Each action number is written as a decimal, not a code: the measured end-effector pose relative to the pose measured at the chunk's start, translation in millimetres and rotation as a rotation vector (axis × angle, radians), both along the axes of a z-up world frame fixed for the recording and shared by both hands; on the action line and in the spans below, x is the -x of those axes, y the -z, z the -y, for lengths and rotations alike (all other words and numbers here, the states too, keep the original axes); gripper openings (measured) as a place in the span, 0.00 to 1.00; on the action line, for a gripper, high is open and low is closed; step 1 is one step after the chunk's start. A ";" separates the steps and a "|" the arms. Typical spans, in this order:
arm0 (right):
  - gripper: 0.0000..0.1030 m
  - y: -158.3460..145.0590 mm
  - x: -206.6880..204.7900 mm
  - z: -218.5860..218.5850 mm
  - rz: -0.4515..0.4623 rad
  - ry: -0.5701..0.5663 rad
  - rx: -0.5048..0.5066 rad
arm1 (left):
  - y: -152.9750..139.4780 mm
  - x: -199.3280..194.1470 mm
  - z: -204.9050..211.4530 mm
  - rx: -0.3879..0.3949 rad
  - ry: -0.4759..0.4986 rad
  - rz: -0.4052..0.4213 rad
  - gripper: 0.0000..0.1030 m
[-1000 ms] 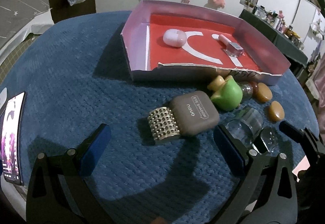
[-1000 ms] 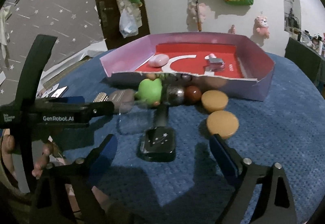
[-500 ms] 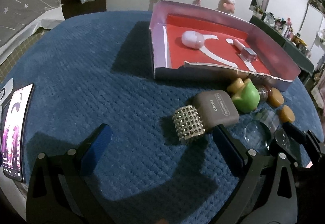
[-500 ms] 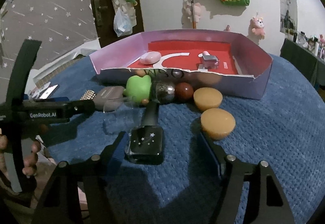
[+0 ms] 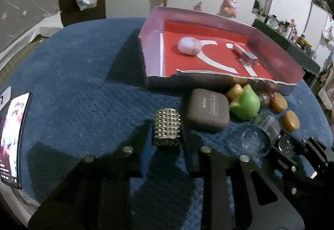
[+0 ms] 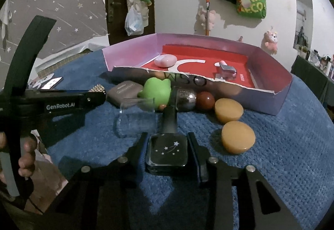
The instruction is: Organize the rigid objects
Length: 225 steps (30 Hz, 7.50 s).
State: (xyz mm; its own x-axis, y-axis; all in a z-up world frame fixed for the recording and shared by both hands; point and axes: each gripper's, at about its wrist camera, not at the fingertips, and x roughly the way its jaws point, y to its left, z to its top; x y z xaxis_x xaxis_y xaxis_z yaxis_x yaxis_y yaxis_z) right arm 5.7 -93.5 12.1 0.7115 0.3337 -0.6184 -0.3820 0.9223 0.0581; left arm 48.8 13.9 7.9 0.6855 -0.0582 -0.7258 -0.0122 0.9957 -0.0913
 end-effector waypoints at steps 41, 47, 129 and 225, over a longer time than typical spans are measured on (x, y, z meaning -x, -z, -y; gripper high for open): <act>0.37 -57.4 -1.6 29.7 0.038 0.007 -0.153 | -44.2 12.9 26.4 0.046 0.126 0.088 0.23; 0.37 -57.3 -4.5 30.1 0.038 0.007 -0.152 | -48.7 3.8 28.9 0.048 0.133 0.090 0.23; 0.37 -18.8 -202.7 41.6 -0.289 0.143 -0.014 | -11.8 -178.2 35.9 0.064 0.160 -0.196 0.23; 0.90 -79.7 -127.4 50.5 -0.110 0.120 -0.100 | -54.3 -116.4 41.6 -0.004 0.168 -0.045 0.78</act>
State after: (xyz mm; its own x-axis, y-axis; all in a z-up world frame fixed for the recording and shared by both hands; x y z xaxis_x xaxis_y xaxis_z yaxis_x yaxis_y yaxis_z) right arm 133.1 -144.0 91.7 0.6800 0.3141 -0.6626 -0.2557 0.9485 0.1872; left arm 165.2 -27.7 62.3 0.6330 -0.1662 -0.7561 0.1504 0.9845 -0.0904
